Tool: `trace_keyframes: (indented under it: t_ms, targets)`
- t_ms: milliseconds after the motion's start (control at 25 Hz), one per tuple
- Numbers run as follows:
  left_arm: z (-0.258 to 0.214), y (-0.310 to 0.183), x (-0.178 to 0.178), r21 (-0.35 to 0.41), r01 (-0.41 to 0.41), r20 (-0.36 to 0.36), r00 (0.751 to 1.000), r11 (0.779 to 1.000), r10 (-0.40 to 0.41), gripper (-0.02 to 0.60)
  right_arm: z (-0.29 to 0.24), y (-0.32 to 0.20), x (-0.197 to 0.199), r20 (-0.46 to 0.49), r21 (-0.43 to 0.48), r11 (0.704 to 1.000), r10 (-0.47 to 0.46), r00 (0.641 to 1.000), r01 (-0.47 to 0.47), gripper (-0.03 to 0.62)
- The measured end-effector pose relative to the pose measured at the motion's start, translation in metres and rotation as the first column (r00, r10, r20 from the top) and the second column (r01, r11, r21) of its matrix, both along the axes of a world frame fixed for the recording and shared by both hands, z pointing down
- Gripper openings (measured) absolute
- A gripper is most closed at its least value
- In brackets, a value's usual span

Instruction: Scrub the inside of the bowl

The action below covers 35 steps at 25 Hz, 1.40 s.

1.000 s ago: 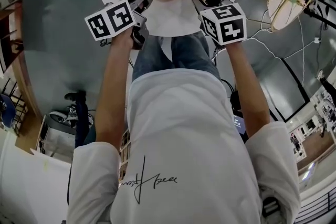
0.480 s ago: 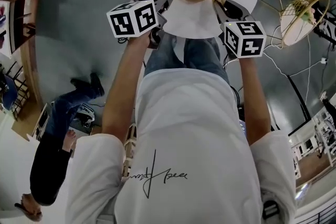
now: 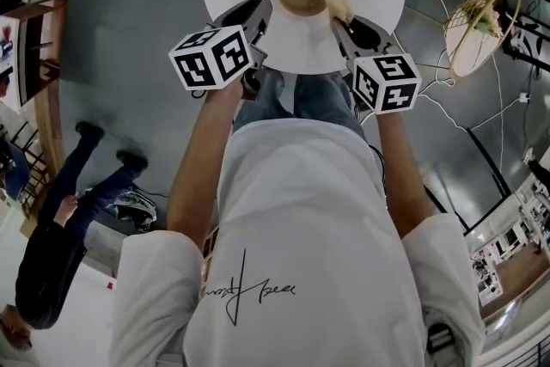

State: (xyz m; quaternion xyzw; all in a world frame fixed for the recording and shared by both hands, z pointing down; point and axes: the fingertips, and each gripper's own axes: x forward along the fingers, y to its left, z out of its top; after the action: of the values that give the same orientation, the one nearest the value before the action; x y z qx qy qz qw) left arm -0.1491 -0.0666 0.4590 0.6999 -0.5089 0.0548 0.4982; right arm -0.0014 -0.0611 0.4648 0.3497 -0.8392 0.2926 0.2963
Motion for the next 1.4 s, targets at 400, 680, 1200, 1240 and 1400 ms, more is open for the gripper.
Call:
trace_keyframes:
  t_ms: [400, 680, 1200, 1240, 1400]
  targets:
    - [-0.036, 0.023, 0.009, 0.064, 0.030, -0.028, 0.999, 0.997, -0.029, 0.014, -0.032, 0.018, 0.003, 0.035, 0.053, 0.998, 0.033, 0.999, -0.035, 0.084]
    - [-0.065, 0.037, 0.020, 0.134, 0.000, -0.029, 1.000, 0.991, 0.004, 0.006, -0.059, 0.037, -0.008, 0.064, 0.103, 0.994, 0.030, 0.997, -0.037, 0.084]
    - [-0.107, 0.062, 0.034, 0.210, -0.090, 0.053, 0.995, 0.973, 0.081, 0.005, -0.107, 0.070, 0.000, 0.120, 0.164, 0.981, 0.085, 0.989, -0.104, 0.083]
    - [-0.111, 0.064, 0.035, 0.216, -0.102, 0.062, 0.994, 0.971, 0.090, 0.005, -0.114, 0.072, 0.000, 0.126, 0.176, 0.979, 0.085, 0.988, -0.106, 0.083]
    - [-0.131, 0.070, 0.037, 0.265, -0.135, 0.087, 0.989, 0.955, 0.116, 0.005, -0.145, 0.082, 0.000, 0.154, 0.227, 0.966, 0.090, 0.984, -0.124, 0.083]
